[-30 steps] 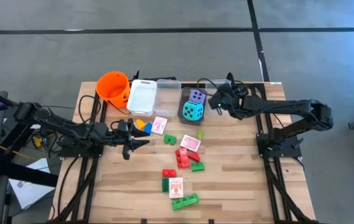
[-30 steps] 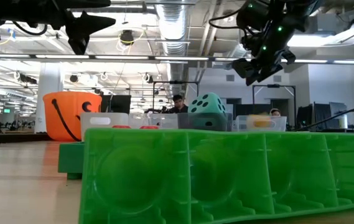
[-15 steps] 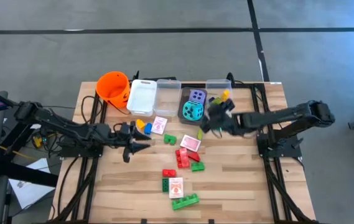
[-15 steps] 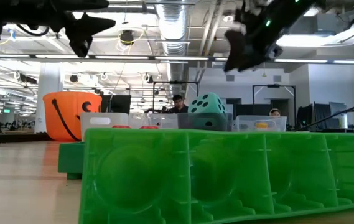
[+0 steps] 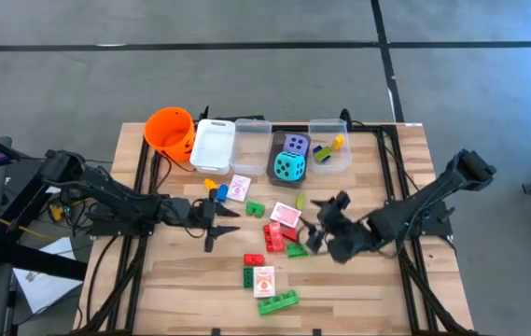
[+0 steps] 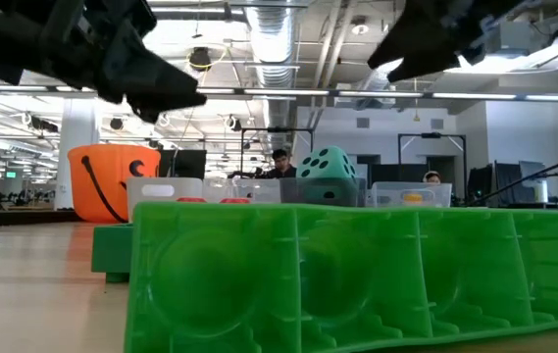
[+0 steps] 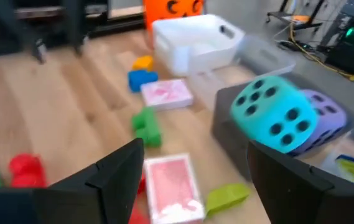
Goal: Pick & Place Toys
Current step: Move the bottom large red game piece to the center of the table
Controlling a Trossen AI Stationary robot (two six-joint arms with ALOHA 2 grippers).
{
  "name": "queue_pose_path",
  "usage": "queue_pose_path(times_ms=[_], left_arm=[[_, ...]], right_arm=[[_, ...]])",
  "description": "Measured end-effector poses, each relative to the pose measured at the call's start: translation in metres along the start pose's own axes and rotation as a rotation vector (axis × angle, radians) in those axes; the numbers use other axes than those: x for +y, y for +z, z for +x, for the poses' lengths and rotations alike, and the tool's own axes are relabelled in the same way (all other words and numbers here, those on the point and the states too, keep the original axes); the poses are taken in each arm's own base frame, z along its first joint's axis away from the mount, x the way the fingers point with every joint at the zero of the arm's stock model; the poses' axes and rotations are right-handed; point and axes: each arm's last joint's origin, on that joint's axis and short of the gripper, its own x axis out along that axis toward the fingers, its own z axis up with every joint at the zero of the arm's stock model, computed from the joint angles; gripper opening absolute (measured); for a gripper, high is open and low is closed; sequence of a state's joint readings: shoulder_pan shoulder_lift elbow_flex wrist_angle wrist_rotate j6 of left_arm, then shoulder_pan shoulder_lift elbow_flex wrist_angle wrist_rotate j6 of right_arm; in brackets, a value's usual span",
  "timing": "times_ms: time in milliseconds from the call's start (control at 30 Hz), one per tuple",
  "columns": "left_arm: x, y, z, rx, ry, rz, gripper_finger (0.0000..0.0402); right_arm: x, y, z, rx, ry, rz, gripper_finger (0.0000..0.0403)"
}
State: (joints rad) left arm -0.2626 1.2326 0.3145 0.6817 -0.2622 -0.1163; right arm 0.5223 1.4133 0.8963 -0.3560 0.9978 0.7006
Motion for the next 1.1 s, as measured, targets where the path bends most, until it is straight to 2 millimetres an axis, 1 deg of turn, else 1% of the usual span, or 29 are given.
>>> queue_pose_path(times_ms=[133,233,333,500,600,700,833,933,1100], left_arm=[[-0.002,-0.012,0.009,0.048,-0.031,-0.115,0.0188],[-0.006,-0.021,0.013,0.111,-0.122,-0.133,0.0204],[-0.013,-0.029,0.016,0.150,-0.227,-0.098,0.0225],[-0.028,-0.036,0.017,0.128,-0.344,0.043,0.0263],[-0.035,-0.042,0.017,0.136,-0.374,0.097,0.0282],[-0.039,-0.049,0.017,0.162,-0.392,0.146,0.0297],[-0.045,-0.052,0.020,0.154,-0.418,0.271,0.0312],[-0.050,-0.050,0.027,0.134,-0.432,0.351,0.0320],[-0.057,-0.054,0.044,0.162,-0.438,0.379,0.0328]], right_arm=[[0.017,-0.023,0.002,0.027,0.007,-0.027,0.0276],[0.028,-0.040,0.008,0.047,-0.005,-0.017,0.0276],[0.036,-0.056,0.017,0.045,-0.035,-0.006,0.0276],[0.050,-0.075,0.034,0.026,-0.055,-0.017,0.0276],[0.056,-0.080,0.042,0.010,-0.053,-0.026,0.0276],[0.060,-0.079,0.047,-0.007,-0.043,-0.026,0.0276],[0.062,-0.080,0.050,-0.014,-0.035,-0.028,0.0276],[0.062,-0.080,0.050,-0.011,-0.029,-0.027,0.0276],[0.065,-0.081,0.046,-0.016,-0.010,-0.016,0.0276]])
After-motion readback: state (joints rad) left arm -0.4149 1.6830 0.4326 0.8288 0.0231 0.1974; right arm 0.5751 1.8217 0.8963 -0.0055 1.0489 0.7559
